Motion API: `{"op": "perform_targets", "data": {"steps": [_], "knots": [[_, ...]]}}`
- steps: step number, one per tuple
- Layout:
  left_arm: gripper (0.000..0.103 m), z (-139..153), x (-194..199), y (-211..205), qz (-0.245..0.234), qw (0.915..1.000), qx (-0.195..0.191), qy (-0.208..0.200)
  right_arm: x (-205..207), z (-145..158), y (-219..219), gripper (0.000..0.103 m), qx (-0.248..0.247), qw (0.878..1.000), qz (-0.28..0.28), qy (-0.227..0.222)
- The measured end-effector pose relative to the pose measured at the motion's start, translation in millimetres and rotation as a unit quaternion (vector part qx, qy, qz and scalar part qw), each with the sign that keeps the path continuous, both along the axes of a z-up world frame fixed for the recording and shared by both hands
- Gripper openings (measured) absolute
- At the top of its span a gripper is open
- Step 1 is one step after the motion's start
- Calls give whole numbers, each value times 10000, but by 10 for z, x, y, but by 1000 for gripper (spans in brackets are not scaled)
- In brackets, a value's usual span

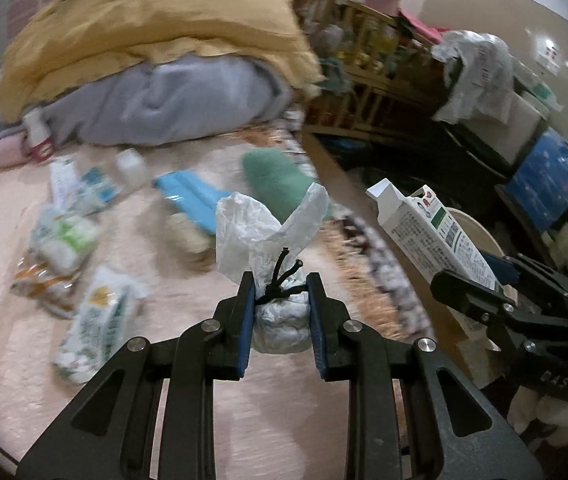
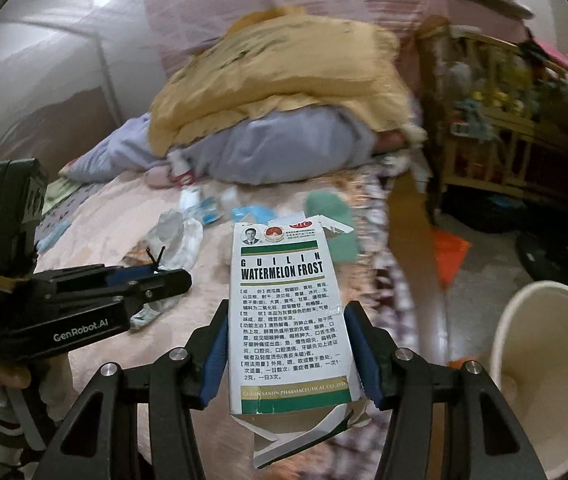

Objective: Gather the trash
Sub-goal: 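Carry both items to the bucket and open both grippers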

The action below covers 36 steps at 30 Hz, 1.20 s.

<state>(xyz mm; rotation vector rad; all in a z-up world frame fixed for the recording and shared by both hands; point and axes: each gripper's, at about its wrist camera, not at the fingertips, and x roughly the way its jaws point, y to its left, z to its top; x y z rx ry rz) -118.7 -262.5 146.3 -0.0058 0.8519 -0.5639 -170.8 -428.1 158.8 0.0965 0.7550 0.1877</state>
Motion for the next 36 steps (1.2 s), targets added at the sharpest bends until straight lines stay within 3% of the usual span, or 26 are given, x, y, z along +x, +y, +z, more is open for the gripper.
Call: {"op": "perform_targets", "data": {"steps": [9, 19, 26, 32, 34, 36], "knots": [[22, 81, -58, -851, -649, 9979, -73, -30, -268, -23, -823, 54, 21, 9960, -897, 10], [22, 61, -58, -1671, -1223, 9924, -90, 90, -499, -129, -1657, 54, 51, 9829, -1834, 134], [22, -1, -28, -2157, -1640, 9846, -429, 431, -601, -252, -2089, 54, -32, 9690, -2452, 294], [24, -109, -4, -2530, -1833, 9773, -734, 766, -668, -390, -2398, 54, 181, 9557, -2910, 405], [32, -138, 10, -2637, -1887, 9751, -801, 840, -664, -412, -2452, 56, 175, 9518, -3034, 421], [57, -162, 22, -2677, -1864, 9749, -824, 897, -650, -421, -2493, 65, 170, 9488, -3127, 420]]}}
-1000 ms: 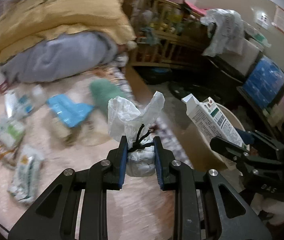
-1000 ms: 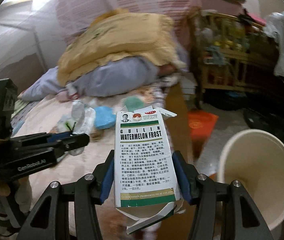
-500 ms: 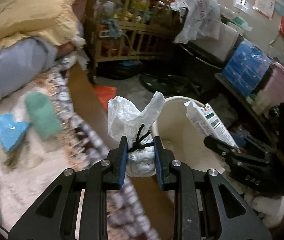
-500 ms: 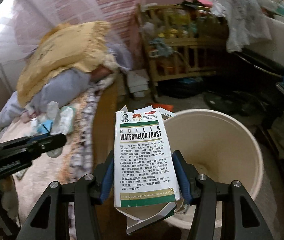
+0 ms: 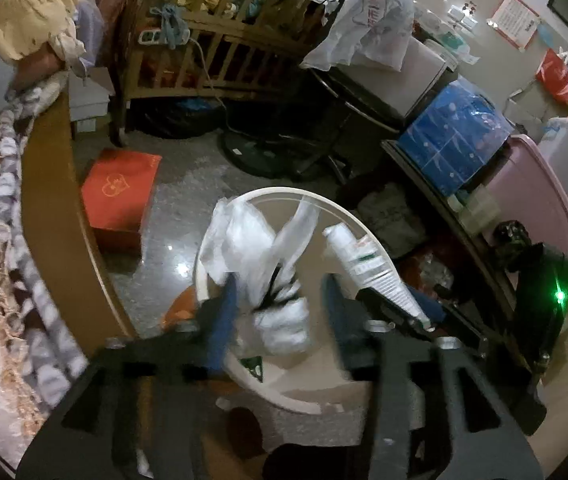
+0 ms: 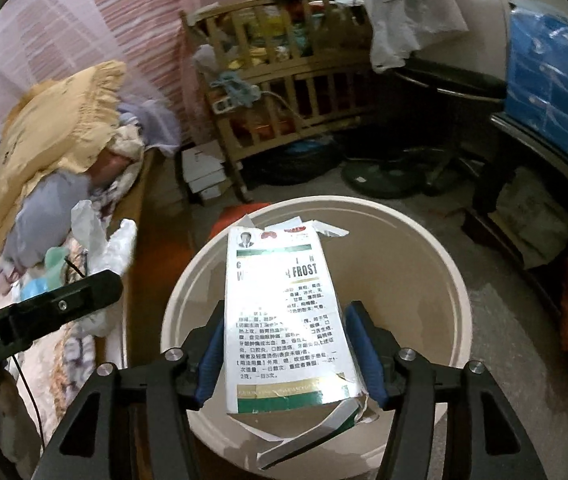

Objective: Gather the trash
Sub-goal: 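Carry both items to the bucket and open both grippers, then grasp the milk carton with the left gripper while the right grasps the blue wrapper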

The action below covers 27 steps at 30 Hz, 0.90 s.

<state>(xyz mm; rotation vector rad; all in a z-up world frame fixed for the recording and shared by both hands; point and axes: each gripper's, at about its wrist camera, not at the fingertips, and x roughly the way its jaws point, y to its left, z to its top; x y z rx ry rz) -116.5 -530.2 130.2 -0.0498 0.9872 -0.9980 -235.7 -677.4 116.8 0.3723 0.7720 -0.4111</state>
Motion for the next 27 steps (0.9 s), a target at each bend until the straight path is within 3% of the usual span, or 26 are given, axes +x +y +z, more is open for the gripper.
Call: {"op": "perform_targets", "data": {"steps": [1, 2, 7, 11, 19, 27], "knots": [[58, -6, 7, 2, 31, 10000, -42, 35, 10, -10, -19, 73, 16, 10000, -31, -1], [58, -8, 10, 9, 46, 10000, -57, 46, 12, -18, -21, 74, 31, 10000, -36, -6], [58, -17, 35, 148, 213, 9997, 151, -8, 33, -36, -1, 74, 41, 9999, 72, 61], [58, 16, 40, 388, 484, 9977, 375, -298, 76, -56, 70, 74, 63, 9997, 229, 82], [58, 98, 34, 985, 1035, 9881, 748, -860, 143, 14, 400, 74, -136, 9982, 587, -6], [58, 138, 31, 1555, 1506, 9777, 1003, -1068, 295, 80, 862, 74, -43, 9941, 1082, -75]]}}
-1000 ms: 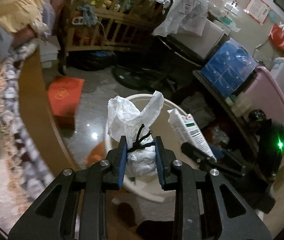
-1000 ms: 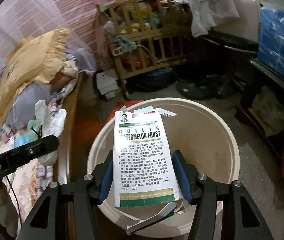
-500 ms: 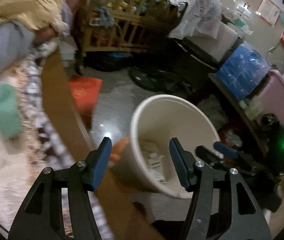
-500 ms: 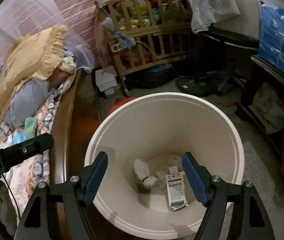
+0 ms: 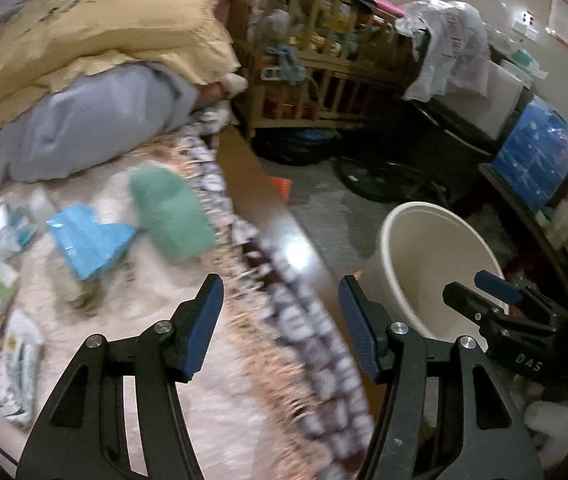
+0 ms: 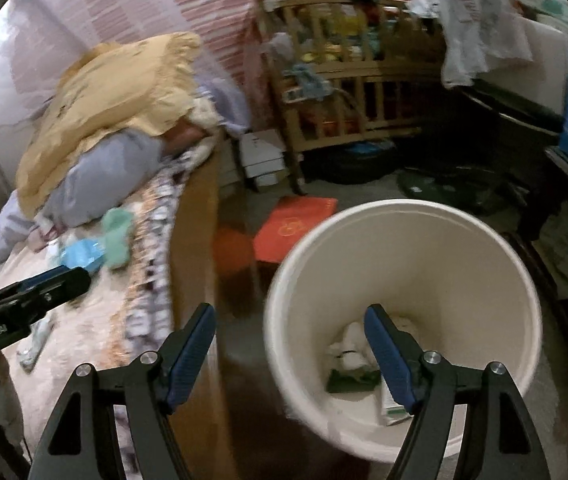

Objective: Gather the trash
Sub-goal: 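Grasp the milk carton with the left gripper while the right grasps the blue wrapper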

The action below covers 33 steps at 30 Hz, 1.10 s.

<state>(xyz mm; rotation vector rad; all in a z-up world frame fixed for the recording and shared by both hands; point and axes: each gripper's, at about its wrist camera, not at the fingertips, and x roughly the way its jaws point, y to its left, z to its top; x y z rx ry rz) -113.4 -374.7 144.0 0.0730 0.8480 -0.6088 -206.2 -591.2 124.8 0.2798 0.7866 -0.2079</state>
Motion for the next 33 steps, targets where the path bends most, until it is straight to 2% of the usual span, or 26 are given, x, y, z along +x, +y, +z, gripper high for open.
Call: {"op": "perform_targets", "data": {"steps": [5, 16, 25, 33], "knots": [[58, -11, -17, 407, 302, 9993, 213, -86, 155, -17, 424, 75, 73, 9988, 482, 47], [58, 44, 16, 1252, 1016, 9941, 284, -243, 431, 91, 1302, 75, -111, 9909, 1339, -88], [58, 71, -14, 1643, 1330, 9899, 351, -349, 538, 123, 1870, 77, -184, 9817, 1890, -107], [58, 61, -20, 1888, 1550, 9865, 357, -392, 584, 118, 2180, 77, -230, 9749, 2212, -116]]}}
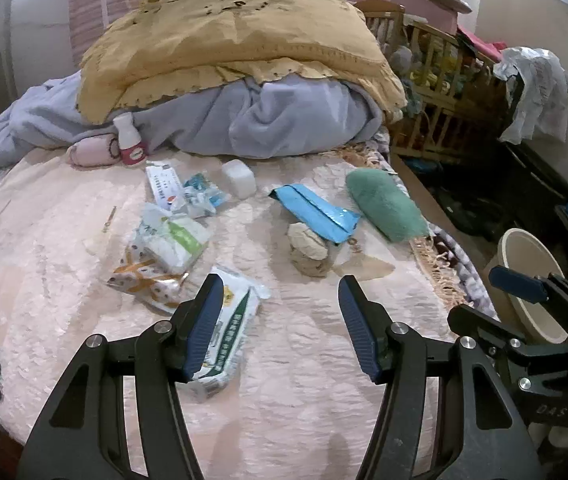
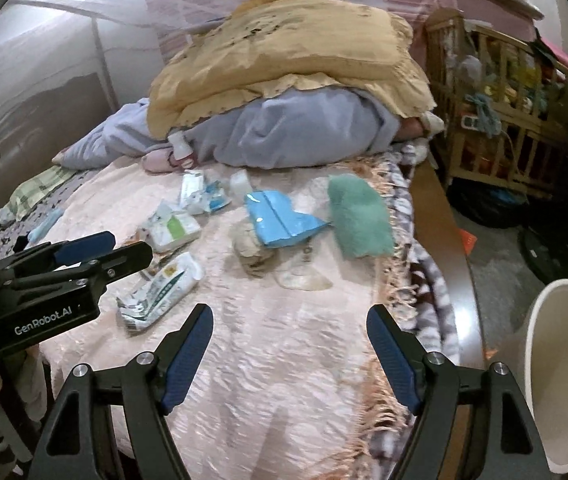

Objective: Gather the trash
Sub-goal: 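Grasp the milk carton with the left gripper while the right grasps the blue wrapper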

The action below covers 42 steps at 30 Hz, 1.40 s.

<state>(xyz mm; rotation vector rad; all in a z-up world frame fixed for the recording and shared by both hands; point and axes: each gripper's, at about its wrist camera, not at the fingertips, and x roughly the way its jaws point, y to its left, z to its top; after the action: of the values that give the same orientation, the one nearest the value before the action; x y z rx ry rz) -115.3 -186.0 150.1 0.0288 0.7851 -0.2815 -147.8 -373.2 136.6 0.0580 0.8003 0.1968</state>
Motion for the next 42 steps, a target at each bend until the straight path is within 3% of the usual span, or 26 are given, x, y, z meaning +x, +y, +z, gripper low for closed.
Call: {"op": "perform_targets", "data": {"steps": [13, 20, 24, 32, 42], "knots": [[58, -90, 30, 221, 167, 9998, 69, 59, 116, -44, 196, 77, 6, 9998, 212, 55], [58, -205, 73, 444, 76, 9995, -72, 295, 252, -89, 186, 78, -80, 9995, 258, 153], [58, -294, 107, 590, -247, 9974, -351, 575, 473, -120, 136, 78, 44, 9992, 308, 256], [62, -493, 174, 766, -529, 9936, -430, 901, 1066, -198, 162, 79, 433, 9964, 517, 519], [63, -883, 533, 624, -613, 9893, -81, 1318, 1765, -462, 338, 84, 115, 9934, 872, 736]]}}
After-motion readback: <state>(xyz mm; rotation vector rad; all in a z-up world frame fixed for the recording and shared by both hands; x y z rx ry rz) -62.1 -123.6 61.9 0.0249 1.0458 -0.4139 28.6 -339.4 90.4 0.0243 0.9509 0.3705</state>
